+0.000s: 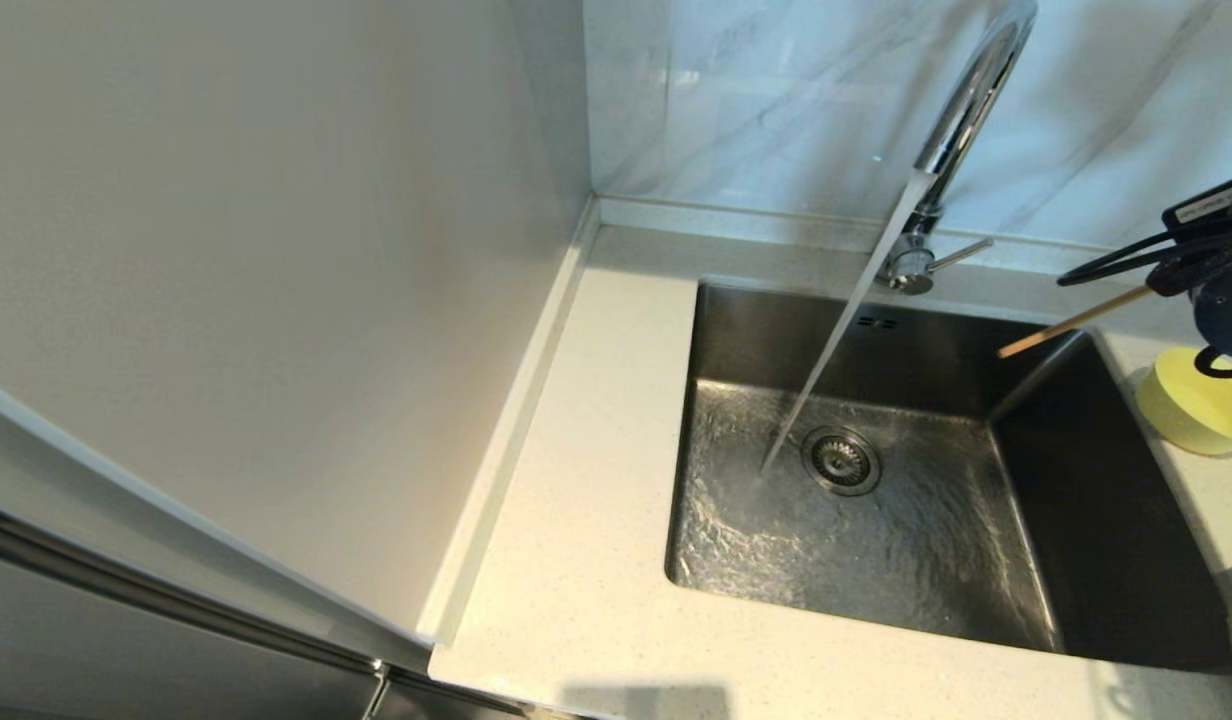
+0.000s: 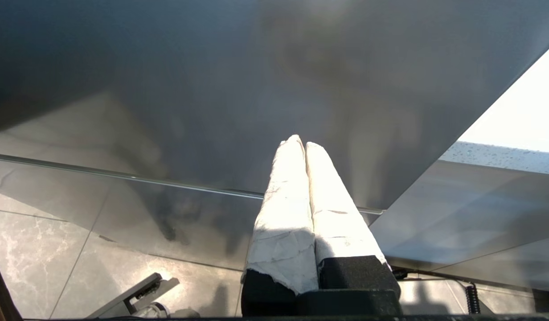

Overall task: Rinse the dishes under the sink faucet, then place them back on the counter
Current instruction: Rinse the chopsticks

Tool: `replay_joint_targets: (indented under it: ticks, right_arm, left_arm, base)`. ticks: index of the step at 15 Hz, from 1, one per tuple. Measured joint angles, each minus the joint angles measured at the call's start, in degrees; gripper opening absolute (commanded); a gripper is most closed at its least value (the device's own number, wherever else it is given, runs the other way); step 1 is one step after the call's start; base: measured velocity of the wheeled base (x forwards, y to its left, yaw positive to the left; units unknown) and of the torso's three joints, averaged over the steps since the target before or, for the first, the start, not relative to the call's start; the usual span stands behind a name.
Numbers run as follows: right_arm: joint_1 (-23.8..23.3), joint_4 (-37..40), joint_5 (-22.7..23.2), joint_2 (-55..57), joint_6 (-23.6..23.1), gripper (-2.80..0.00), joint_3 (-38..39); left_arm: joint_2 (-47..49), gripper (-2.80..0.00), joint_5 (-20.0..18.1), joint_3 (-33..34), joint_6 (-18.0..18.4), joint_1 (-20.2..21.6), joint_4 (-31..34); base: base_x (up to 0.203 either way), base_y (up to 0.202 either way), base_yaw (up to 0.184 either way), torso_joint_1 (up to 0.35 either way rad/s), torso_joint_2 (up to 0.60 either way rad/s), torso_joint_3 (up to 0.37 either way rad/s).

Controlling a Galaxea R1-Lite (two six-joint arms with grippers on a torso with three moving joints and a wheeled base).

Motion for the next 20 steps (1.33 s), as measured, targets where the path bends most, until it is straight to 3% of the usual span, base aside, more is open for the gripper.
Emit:
replay_joint_targets:
  ticks: [3, 6, 10, 15, 20]
  right_arm:
    - [1.95, -0.37, -0.96, 2.0, 5.05, -2.8, -0.73]
    - [0.94, -1.85, 1.9, 1.06, 6.21, -2.8, -1.61]
    - [1.86, -7.15, 1.46, 0.56, 3.32, -2.8, -0.79]
    - [4.12, -12.47, 4.13, 1.03, 0.51, -2.8, 9.16]
    - [6.32, -12.8, 2.53, 3.02, 3.49, -2.8, 5.89]
  left_arm:
    - [0.0, -2.8, -0.01, 0.0, 0.0, 0.0, -0.02]
    - [0.0, -2.8, -0.01, 0.0, 0.02, 0.0, -0.02]
    - [0.0, -2.8, -0.01, 0.0, 0.0, -0.02, 0.0]
    - [0.0, -2.8, -0.01, 0.0, 0.02, 0.0, -0.02]
    - [0.0, -2.8, 0.01, 0.0, 0.02, 0.0, -0.02]
  base:
    - [0.0, 0.0, 0.0, 0.0, 0.0, 0.0]
    - [0.0, 0.0, 0.0, 0.0, 0.0, 0.0]
    - [0.0, 0.0, 0.0, 0.0, 0.0, 0.0]
    - [0.0, 0.0, 0.0, 0.0, 0.0, 0.0]
    - [0.0, 0.0, 0.0, 0.0, 0.0, 0.0]
